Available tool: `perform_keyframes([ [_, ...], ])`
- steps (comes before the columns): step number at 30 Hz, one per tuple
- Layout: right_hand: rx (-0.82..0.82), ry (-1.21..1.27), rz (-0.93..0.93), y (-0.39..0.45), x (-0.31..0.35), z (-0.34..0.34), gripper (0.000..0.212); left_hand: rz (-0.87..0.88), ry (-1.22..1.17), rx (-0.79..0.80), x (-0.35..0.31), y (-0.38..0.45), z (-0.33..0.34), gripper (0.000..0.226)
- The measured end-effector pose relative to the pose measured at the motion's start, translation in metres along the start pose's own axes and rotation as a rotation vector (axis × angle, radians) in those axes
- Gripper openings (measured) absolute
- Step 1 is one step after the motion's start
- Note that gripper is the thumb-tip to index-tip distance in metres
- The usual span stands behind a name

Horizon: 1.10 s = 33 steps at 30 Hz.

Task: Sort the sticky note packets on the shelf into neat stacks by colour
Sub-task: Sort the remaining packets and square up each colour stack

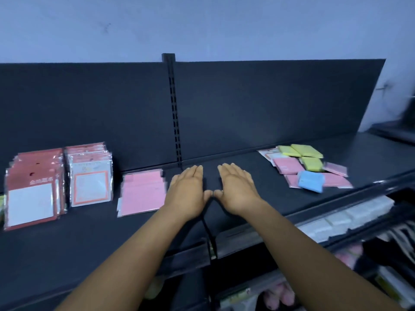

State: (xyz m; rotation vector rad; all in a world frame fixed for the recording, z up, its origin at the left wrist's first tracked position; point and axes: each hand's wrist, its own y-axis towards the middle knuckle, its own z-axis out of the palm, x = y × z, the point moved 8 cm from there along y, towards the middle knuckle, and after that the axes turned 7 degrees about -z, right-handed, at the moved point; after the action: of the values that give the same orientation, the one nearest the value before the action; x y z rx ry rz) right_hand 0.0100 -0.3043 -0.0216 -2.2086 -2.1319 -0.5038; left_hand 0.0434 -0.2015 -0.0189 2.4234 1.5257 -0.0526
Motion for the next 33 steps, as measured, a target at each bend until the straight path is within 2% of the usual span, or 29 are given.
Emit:
perform_keyframes([
  [5, 0.022, -0.026, 0.061, -0.017, -0.064, -0.013, 0.069, 0.027, 0.013, 0.106, -0.057, 0.0, 0.032, 0.068],
  [10, 0.035, -0.047, 0.102, -0.035, -0.112, -0.02, 0.062, -0.027, 0.095, 0.219, -0.087, 0.007, 0.062, 0.043],
  [14, 0.041, -0.055, 0.138, -0.046, -0.148, -0.022, 0.058, -0.012, 0.051, 0.187, -0.115, 0.015, 0.071, 0.043],
  [19, 0.132, -0.098, 0.306, -0.061, -0.196, -0.024, 0.054, -0.019, -0.098, 0.22, -0.143, 0.021, 0.078, 0.047],
  [23, 0.073, -0.035, 0.121, -0.057, -0.195, -0.036, 0.032, -0.129, -0.001, 0.218, -0.137, 0.027, 0.081, 0.055],
  [26, 0.018, 0.01, 0.115, -0.05, -0.208, -0.044, 0.045, -0.183, 0.063, 0.206, -0.133, 0.028, 0.081, 0.056],
  [30, 0.192, 0.016, 0.213, -0.041, -0.235, -0.031, 0.06, -0.243, 0.015, 0.191, -0.128, 0.028, 0.078, 0.059],
  [33, 0.177, 0.017, 0.177, -0.034, -0.235, -0.037, 0.064, -0.286, -0.083, 0.11, -0.126, 0.027, 0.069, 0.058],
])
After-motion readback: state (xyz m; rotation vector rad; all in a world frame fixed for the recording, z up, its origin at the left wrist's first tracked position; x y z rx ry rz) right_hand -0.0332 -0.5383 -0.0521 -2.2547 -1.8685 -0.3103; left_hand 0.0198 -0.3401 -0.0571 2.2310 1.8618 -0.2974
